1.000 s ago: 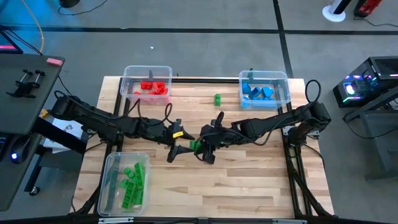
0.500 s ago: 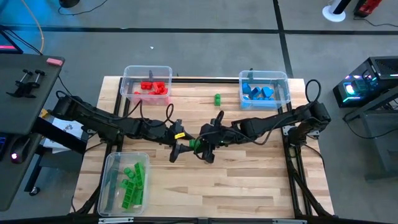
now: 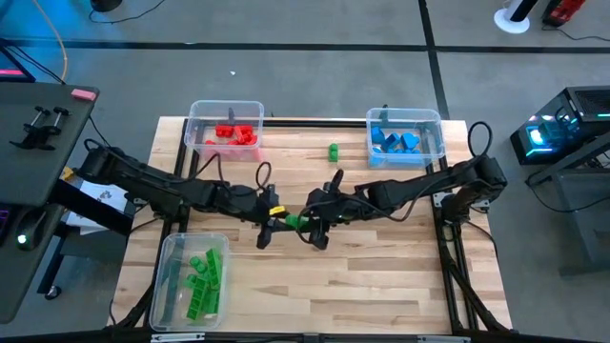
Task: Sort blocks
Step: Put the green game piece into the bottom left transparent bin
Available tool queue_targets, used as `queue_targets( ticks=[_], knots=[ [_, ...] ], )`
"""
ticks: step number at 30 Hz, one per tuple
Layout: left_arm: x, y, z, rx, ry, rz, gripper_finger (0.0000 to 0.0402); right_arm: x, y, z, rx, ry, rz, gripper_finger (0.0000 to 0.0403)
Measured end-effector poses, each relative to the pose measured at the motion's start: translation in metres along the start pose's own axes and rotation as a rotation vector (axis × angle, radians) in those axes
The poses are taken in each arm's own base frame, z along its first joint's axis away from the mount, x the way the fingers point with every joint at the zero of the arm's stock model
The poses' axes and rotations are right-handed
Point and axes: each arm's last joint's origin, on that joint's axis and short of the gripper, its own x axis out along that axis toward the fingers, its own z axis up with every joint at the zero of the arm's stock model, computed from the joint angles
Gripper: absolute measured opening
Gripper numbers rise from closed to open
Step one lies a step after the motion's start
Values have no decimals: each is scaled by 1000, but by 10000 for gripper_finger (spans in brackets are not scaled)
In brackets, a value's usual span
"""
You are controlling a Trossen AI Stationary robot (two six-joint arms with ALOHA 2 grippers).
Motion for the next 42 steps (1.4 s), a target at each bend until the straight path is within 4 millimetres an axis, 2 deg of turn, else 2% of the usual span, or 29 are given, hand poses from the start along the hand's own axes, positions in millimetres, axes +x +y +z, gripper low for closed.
queue_targets(
  ticks=[3, 7, 10, 13, 18, 22, 24, 28, 31, 34, 37, 39, 42],
  knots=[
    [-9, 6, -7, -9, 99, 60, 96, -7, -1, 2, -4, -15, -27, 124],
    [-33, 11, -19, -100, 279, 122, 96, -16, -7, 4, -2, -23, -85, 173],
    [-61, 2, -30, -238, 443, 66, 96, -19, -12, 6, 2, -29, -125, 194],
    [-93, -19, -35, -360, 520, -61, 96, -19, -16, 7, 7, -43, -166, 203],
    [-149, -64, -17, -495, 408, -322, 96, -18, -29, 11, 20, -37, -209, 204],
    [-182, -87, 3, -523, 203, -386, 96, -17, -37, 13, 31, -25, -224, 204],
    [-188, -91, -2, -539, 277, -341, 96, -16, -40, 13, 35, -12, -223, 204],
    [-183, -93, -46, -564, 729, -118, 96, -16, -44, 11, 37, 32, -205, 204],
    [-184, -98, -64, -537, 965, -57, 96, -17, -44, 7, 31, 73, -205, 204],
    [-177, -103, -72, -512, 1010, -16, 96, -17, -43, 4, 21, 97, -208, 204],
    [-174, -104, -70, -523, 994, -28, 97, -17, -43, 4, 20, 101, -209, 204],
    [-172, -103, -70, -523, 989, -17, 127, -17, -43, 4, 21, 101, -209, 204],
    [-171, -100, -66, -523, 973, -34, 205, -17, -43, 4, 27, 98, -209, 204]
  ],
)
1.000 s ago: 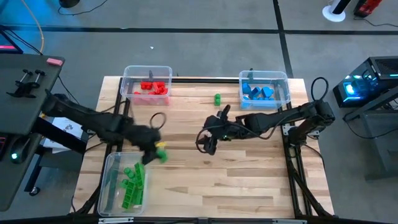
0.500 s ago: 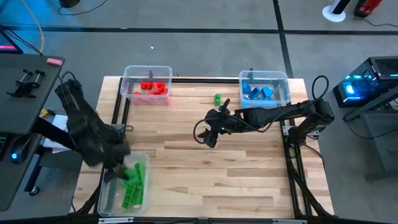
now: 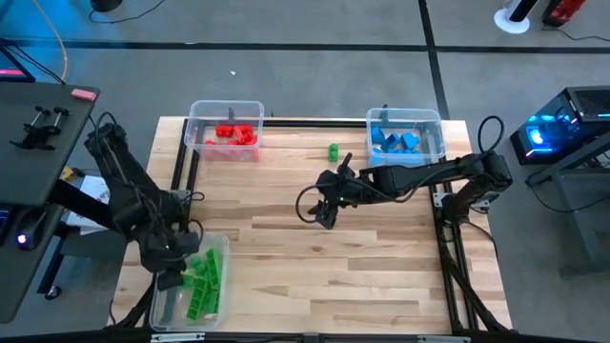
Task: Sort blocks
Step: Put the green game piece into the bottom left transparent bin
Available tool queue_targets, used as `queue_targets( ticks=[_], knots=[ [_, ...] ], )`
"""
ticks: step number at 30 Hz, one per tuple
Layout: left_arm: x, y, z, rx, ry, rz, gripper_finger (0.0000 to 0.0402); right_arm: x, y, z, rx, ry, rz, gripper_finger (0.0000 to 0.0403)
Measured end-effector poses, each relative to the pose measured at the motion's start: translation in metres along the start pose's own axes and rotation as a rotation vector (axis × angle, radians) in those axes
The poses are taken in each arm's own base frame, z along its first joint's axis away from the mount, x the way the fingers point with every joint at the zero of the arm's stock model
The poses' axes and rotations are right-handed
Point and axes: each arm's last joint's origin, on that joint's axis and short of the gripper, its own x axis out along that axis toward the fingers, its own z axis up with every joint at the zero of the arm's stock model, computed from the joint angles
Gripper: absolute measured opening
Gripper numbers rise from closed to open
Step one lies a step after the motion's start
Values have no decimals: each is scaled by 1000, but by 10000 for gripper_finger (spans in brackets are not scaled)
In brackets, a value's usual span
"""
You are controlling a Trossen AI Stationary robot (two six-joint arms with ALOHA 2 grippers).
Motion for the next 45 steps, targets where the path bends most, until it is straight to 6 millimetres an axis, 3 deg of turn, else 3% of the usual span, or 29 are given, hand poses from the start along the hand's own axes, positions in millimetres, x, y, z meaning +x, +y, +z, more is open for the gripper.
queue_targets(
  ticks=[4, 9, 14, 18, 21, 26, 32, 36, 41, 45],
  knots=[
    [-10, 3, 6, 22, -25, -42, 282, 0, 1, 1, 54, -14, 6, 204],
    [-41, 8, 20, 122, -194, -129, 310, 0, -10, 17, 224, -134, -56, 204],
    [-89, 24, 40, 202, -676, -74, 313, -1, -68, 44, 552, -164, -239, 204],
    [-108, 45, 49, 238, -946, 91, 313, 17, -116, 48, 741, -103, -370, 204],
    [-105, 57, 58, 232, -1033, 109, 314, 42, -144, 49, 818, -17, -373, 204],
    [-74, 63, 81, 293, -1074, -172, 314, 91, -167, 48, 813, 182, -420, 204],
    [-40, 72, 97, 245, -1054, -301, 314, 119, -187, 56, 745, 374, -626, 204],
    [-37, 74, 97, 241, -1050, -297, 314, 131, -198, 62, 773, 398, -624, 204],
    [-40, 73, 96, 246, -1068, -316, 314, 152, -216, 49, 896, 510, -568, 204],
    [-40, 73, 96, 246, -1068, -316, 314, 162, -220, 41, 928, 568, -542, 204]
  ],
)
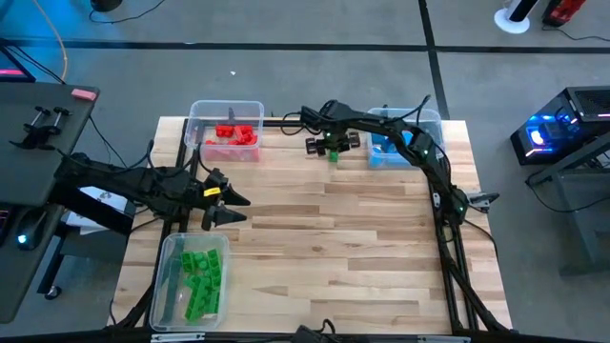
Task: Sort blocks
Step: Put the green game piece into the bottom left transparent bin
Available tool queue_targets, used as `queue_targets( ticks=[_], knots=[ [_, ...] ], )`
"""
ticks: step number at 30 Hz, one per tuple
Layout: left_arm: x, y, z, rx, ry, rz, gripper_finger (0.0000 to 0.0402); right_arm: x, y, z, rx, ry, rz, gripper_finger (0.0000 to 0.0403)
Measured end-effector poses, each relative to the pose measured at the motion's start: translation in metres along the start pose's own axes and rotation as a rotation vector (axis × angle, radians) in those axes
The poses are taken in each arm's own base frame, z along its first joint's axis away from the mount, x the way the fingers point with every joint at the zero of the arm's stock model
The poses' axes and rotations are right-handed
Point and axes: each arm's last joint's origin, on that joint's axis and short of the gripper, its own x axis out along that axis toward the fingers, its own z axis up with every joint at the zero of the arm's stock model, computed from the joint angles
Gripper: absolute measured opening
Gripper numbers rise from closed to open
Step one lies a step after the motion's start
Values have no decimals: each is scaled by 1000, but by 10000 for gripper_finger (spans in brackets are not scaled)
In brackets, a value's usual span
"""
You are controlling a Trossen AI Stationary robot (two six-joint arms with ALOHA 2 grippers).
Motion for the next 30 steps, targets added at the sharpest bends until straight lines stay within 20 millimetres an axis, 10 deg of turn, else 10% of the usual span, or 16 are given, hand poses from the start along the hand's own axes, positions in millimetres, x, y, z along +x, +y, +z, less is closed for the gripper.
queue_targets(
  ticks=[8, 17, 30],
  knots=[
    [0, 0, 0, 18, 2, 1, 314, 27, 4, -2, 2, 106, -23, 166],
    [-5, -2, 2, 67, -24, -19, 314, 27, 7, -5, -79, 82, -39, 11],
    [-23, -6, 15, 61, -169, -85, 314, -1, 23, -59, -351, 104, -80, 1]
  ],
)
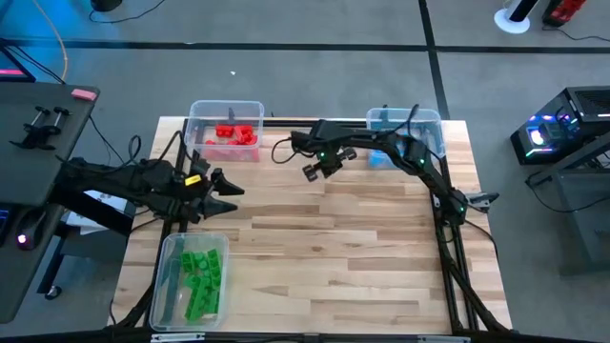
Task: Sort blocks
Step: Put the green game piece into the bottom left transparent bin
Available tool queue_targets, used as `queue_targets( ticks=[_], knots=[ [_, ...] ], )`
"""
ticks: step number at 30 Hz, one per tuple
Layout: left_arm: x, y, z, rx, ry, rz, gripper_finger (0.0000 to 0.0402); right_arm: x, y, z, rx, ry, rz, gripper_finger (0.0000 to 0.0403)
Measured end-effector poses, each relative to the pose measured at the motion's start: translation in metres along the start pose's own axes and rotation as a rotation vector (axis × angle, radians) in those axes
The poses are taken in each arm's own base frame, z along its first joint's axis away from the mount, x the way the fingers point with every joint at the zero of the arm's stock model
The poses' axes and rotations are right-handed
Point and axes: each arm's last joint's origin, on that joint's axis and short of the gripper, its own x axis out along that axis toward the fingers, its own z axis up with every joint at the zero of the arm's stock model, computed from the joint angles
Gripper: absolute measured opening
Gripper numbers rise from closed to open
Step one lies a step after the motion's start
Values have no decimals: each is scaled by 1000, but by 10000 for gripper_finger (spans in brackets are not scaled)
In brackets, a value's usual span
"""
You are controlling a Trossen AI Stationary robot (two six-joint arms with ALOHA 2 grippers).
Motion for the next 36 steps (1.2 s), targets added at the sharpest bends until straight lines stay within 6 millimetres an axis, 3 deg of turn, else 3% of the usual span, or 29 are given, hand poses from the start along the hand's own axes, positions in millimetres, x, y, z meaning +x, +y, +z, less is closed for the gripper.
queue_targets(
  ticks=[3, 6, 10, 13, 18, 24, 29, 36],
  knots=[
    [0, -1, 2, 6, -23, -14, 314, -29, -7, -8, 4, -80, -1, 1],
    [0, -1, 3, 16, -45, 5, 314, -49, -28, -3, 68, -195, -57, 0],
    [0, 1, 5, 29, -99, 88, 314, -49, -62, 22, 165, -213, -96, 0],
    [-1, 3, 6, 29, -147, 158, 314, -40, -74, 42, 196, -237, -79, 0],
    [-1, 5, 7, 17, -198, 229, 314, -24, -65, 60, 182, -281, 25, 0],
    [-1, 6, 8, -9, -225, 264, 314, -4, -70, 70, 151, -244, -14, 0],
    [1, 8, 8, -38, -243, 300, 314, -5, -65, 68, 47, -262, -30, 0],
    [10, 11, 3, -88, -219, 327, 314, 3, -49, 51, -133, -210, -83, 0]
  ],
)
